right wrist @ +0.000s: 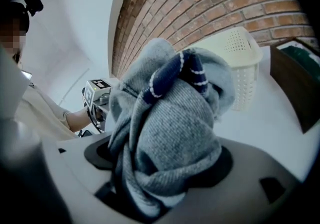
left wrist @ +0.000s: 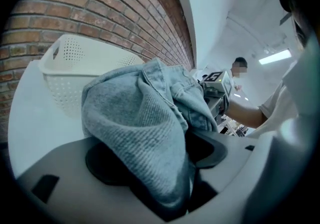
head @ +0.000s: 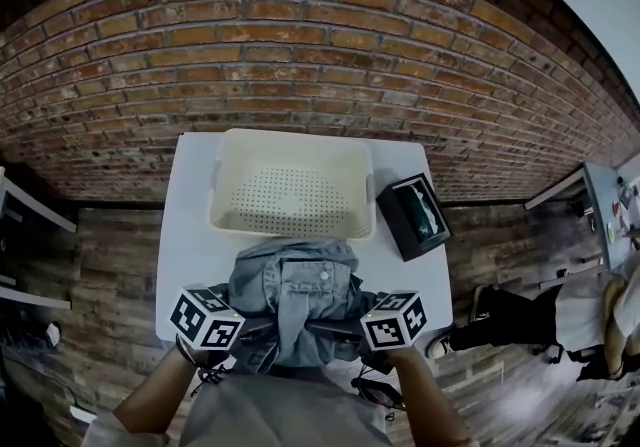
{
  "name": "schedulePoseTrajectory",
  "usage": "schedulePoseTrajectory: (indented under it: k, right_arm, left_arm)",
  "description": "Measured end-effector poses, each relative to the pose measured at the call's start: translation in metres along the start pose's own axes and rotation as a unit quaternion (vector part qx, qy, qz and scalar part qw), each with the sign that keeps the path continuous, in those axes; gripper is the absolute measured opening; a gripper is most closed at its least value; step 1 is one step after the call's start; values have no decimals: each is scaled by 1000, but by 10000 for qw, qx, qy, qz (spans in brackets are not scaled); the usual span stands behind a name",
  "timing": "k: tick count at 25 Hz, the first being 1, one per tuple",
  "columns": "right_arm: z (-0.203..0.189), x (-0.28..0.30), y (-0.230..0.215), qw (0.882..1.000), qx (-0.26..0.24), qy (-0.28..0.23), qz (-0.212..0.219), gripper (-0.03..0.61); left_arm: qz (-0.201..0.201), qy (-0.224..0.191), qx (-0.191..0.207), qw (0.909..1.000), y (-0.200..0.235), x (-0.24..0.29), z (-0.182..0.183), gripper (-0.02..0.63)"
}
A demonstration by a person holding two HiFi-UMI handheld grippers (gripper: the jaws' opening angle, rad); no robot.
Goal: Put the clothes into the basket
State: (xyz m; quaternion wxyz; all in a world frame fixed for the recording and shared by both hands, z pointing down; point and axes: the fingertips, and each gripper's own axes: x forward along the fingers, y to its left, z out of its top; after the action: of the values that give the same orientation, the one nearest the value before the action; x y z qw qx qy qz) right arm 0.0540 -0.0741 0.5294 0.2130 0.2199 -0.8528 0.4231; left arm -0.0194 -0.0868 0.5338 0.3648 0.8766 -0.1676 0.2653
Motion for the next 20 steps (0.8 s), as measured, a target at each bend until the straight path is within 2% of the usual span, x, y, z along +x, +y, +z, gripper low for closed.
schedulePoseTrajectory:
  k: [12,20]
  right_arm:
    - [52,-46,52,9945,-886,-430,-351,385]
    - [91,-62,65,9885,-1234,-666,-564,385]
  left_arm:
    - [346,-514,892,9941,-43,-52,56,339]
    - [464,-746,1310,9875,-48,-73,96,339]
